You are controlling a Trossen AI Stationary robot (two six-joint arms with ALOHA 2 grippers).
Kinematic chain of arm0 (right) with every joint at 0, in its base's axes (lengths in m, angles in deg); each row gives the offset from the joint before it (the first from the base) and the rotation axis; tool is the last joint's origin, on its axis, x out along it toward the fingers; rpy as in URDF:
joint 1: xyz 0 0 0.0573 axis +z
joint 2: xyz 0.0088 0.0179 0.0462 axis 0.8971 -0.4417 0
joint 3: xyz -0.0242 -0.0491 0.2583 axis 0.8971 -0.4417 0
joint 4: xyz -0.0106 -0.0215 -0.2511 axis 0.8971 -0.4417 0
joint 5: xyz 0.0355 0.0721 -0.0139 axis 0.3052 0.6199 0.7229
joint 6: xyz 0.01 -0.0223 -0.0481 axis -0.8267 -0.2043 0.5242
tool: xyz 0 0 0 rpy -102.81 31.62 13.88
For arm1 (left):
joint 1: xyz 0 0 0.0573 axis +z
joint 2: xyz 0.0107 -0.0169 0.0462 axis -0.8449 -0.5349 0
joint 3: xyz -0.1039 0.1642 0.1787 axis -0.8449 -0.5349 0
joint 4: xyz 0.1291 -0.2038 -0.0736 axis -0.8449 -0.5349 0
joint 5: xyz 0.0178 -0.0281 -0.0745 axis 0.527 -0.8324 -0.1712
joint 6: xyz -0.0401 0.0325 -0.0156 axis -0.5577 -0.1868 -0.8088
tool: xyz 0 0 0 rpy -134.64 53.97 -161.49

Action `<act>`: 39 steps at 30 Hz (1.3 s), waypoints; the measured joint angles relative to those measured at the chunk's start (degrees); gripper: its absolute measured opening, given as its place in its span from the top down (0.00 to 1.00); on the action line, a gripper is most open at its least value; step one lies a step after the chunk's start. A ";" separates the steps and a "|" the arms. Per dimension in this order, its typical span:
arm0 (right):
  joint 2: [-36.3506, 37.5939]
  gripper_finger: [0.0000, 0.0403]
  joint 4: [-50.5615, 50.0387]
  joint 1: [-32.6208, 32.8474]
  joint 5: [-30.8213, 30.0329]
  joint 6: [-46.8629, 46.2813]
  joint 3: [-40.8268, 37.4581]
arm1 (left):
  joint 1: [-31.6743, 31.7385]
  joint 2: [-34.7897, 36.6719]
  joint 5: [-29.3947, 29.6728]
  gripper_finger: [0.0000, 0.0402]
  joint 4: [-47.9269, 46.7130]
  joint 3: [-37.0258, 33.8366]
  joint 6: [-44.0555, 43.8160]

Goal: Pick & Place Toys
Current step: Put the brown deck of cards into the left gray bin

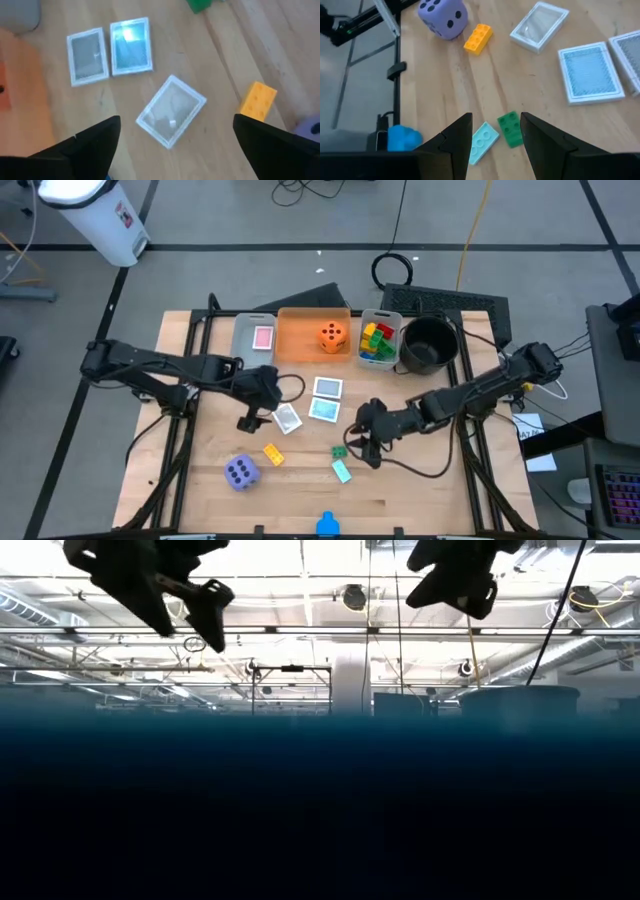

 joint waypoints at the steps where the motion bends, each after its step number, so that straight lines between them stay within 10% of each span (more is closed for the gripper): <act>1: 0.00 0.61 0.10 0.55 -0.82 -0.93 0.00 | -0.24 -0.71 -0.04 0.03 0.60 0.00 0.56; 39: 0.00 0.61 -1.05 2.08 -8.39 -17.16 0.00 | 8.15 -24.49 -3.89 0.00 6.13 0.05 39.53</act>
